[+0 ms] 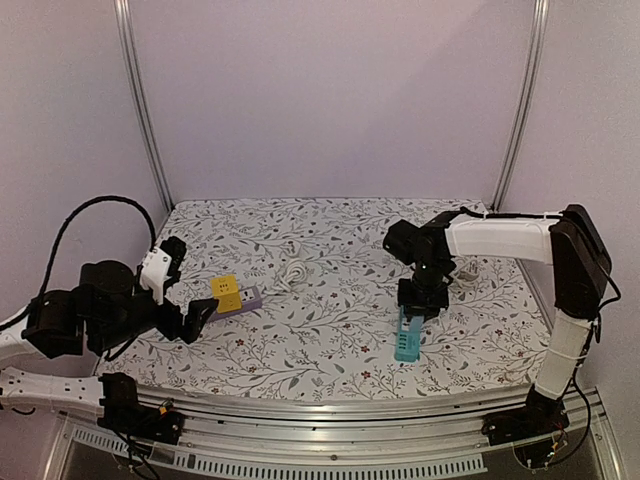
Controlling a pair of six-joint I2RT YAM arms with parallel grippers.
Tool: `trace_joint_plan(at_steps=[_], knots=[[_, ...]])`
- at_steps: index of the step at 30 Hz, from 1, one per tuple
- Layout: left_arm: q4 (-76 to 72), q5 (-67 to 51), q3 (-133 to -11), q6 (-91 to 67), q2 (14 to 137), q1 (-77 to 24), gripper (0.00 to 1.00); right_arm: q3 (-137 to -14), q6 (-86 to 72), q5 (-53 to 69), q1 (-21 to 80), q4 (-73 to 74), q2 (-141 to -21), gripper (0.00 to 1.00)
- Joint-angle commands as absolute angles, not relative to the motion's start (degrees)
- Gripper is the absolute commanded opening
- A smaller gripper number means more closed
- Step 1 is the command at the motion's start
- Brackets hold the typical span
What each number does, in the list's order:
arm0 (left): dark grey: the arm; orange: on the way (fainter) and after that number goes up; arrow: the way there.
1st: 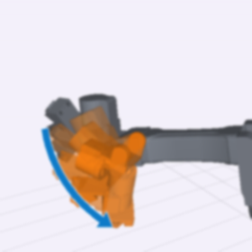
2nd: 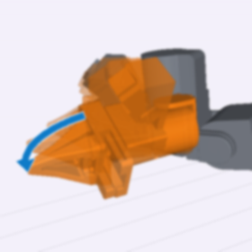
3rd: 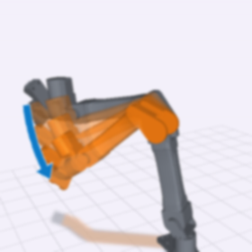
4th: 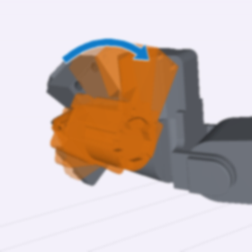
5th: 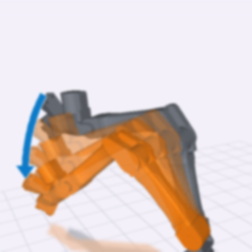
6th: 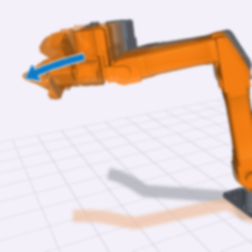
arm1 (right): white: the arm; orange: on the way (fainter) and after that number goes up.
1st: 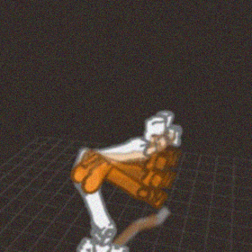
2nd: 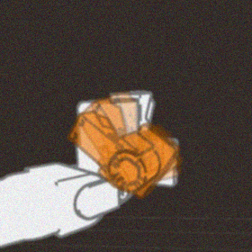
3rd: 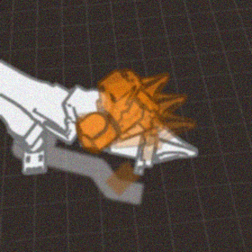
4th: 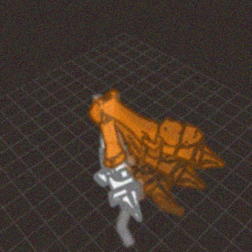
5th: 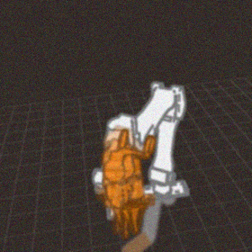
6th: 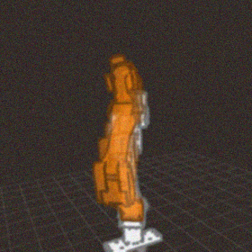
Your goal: Insert the plug
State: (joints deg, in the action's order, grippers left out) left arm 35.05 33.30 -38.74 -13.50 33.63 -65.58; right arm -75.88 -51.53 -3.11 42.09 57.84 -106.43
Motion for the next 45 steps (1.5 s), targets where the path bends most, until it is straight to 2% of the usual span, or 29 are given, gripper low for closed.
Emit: trace_joint_plan(at_steps=[1, 12, 14, 15, 17, 21, 24, 27, 34, 45], knots=[[34.64, 34.8, -41.04, -12.19, 35.86, -66.18, 1.0, -77.0, -44.12, -5.18, 38.53, 54.99, -112.85, 0.0], [34.64, 35.37, -45.37, -12.74, 40.13, -66.18, 0.99, -80.05, -39.4, -4.76, 38.1, 58.62, -111.78, 0.0], [34.9, 35.62, -45.88, -12.97, 40.37, -66.18, 0.99, -81.02, -39.04, -4.92, 38.06, 59.9, -110.92, 0.06], [34.98, 35.72, -46.14, -13.01, 40.51, -66.18, 1.0, -81.44, -38.83, -4.92, 38.07, 60.42, -110.61, 0.11], [35.19, 36.04, -46.73, -12.94, 40.82, -66.18, 1.0, -82.19, -38.59, -5.17, 38.08, 61.39, -109.72, 0.26], [35.26, 37.01, -47.64, -12.51, 41.6, -66.18, 1.0, -82.63, -38.32, -5.76, 38.1, 62.07, -106.17, 0.64], [35.17, 37.49, -48.27, -11.97, 42.22, -66.18, 1.0, -83.92, -37.93, -6.63, 38.11, 63.72, -104.32, 0.81], [34.99, 38.09, -49.09, -11.27, 42.64, -66.18, 1.0, -86.27, -36.98, -7.6, 38.07, 66.09, -102.7, 0.9], [35.17, 39.9, -52.65, -9.01, 44.2, -66.18, 1.0, -94.77, -34.13, -11.0, 38.1, 72.2, -98.89, 0.99], [33.68, 45.46, -64.37, -1.06, 52.69, -65.65, 1.0, -113.63, -26.71, -13.6, 38.06, 74.14, -94.28, 0.99]])
